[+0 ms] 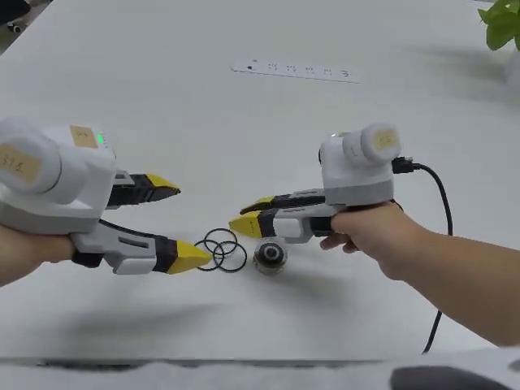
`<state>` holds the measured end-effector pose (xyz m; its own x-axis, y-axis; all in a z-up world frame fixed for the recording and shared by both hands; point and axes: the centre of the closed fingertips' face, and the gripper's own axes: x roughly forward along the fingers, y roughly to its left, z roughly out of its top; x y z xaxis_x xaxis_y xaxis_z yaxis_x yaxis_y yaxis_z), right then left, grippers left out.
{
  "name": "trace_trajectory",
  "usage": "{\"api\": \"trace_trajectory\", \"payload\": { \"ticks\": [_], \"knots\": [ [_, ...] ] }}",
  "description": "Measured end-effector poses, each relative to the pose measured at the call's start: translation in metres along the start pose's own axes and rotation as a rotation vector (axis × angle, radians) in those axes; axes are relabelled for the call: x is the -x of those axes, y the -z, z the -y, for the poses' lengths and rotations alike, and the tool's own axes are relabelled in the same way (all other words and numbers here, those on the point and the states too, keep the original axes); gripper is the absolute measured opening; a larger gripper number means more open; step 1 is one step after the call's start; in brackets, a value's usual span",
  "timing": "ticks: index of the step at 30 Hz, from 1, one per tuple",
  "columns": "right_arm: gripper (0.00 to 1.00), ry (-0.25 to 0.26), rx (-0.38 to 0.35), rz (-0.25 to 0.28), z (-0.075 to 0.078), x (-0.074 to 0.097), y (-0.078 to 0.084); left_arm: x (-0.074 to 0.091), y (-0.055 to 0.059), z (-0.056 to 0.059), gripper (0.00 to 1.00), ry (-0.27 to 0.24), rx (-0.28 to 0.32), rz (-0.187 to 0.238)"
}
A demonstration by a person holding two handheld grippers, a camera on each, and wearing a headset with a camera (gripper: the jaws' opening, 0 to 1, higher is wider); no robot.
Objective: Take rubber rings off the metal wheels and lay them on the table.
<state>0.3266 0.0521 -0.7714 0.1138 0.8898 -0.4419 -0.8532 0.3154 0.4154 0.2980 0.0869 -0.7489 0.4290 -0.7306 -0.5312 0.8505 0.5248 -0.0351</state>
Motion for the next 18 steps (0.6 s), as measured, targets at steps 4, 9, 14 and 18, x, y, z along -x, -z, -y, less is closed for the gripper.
{"api": "trace_trajectory", "payload": {
  "ticks": [4,9,14,18],
  "knots": [
    [0.2,0.005,0.001,0.017,0.002,0.005,-0.004,-0.001,-0.002,-0.001,0.65,0.0,-0.003,0.001],
    [0.21,0.015,0.004,0.046,0.004,0.012,-0.011,-0.001,-0.004,-0.001,0.65,0.0,-0.009,0.0],
    [0.22,0.023,0.017,0.06,0.004,0.017,-0.015,-0.001,-0.006,-0.002,0.65,-0.002,-0.015,0.002],
    [0.24,0.024,0.039,0.06,0.003,0.019,-0.016,-0.001,-0.009,-0.004,0.65,-0.004,-0.018,0.006]
  ]
}}
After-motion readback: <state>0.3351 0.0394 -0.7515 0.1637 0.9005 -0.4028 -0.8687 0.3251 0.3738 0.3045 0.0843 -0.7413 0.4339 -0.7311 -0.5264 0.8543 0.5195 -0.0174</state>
